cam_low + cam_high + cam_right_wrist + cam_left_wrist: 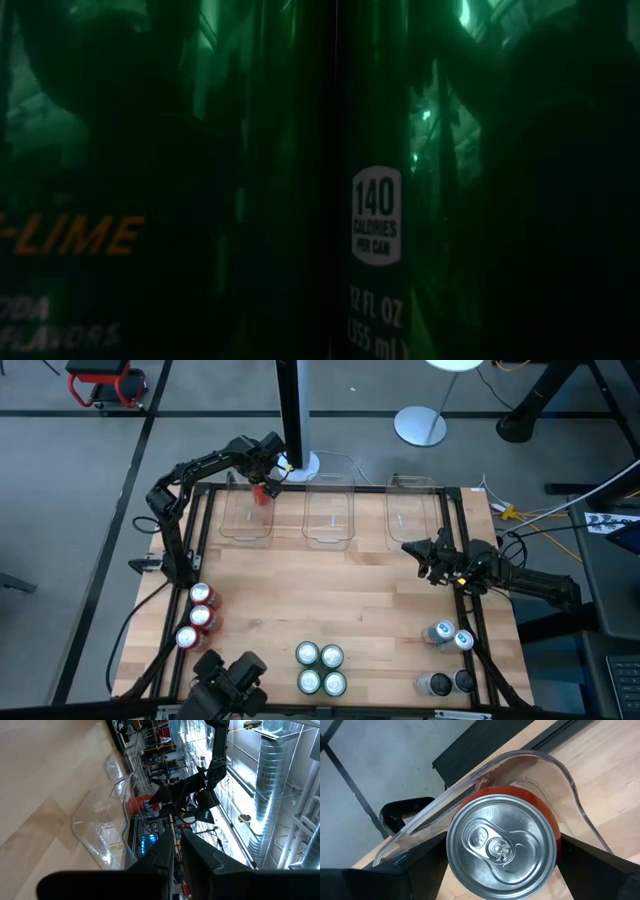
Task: Sort soda cans
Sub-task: Put the top orange soda can into the left transparent bin
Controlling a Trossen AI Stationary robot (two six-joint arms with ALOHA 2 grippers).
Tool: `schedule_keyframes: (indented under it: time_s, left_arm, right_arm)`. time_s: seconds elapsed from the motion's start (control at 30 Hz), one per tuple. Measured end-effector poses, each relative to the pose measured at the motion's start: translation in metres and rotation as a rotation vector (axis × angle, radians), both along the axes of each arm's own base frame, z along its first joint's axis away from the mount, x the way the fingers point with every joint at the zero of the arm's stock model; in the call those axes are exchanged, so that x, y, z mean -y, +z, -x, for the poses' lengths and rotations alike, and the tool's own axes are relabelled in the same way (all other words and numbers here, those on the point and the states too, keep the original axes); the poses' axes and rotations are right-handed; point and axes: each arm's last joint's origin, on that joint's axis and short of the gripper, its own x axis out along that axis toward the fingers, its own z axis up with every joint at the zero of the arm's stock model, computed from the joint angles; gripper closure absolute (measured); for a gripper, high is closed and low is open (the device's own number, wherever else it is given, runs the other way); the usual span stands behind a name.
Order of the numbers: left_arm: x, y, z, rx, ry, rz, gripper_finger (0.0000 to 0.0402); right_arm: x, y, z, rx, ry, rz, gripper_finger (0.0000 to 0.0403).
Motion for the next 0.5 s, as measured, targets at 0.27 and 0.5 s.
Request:
schedule_keyframes:
  time_s: [0.27, 0.5]
  left_arm:
    - [0.007, 0.006, 0.006, -0.043, -0.021, 0.039, 0.0070]
    - [0.010, 0.010, 0.008, -0.060, -0.055, 0.048, 0.0070]
  right_arm:
    - [0.000, 0.000, 0.000, 0.000, 0.000, 0.000, 0.0366]
    - [0.000, 0.000, 0.000, 0.000, 0.000, 0.000, 0.0366]
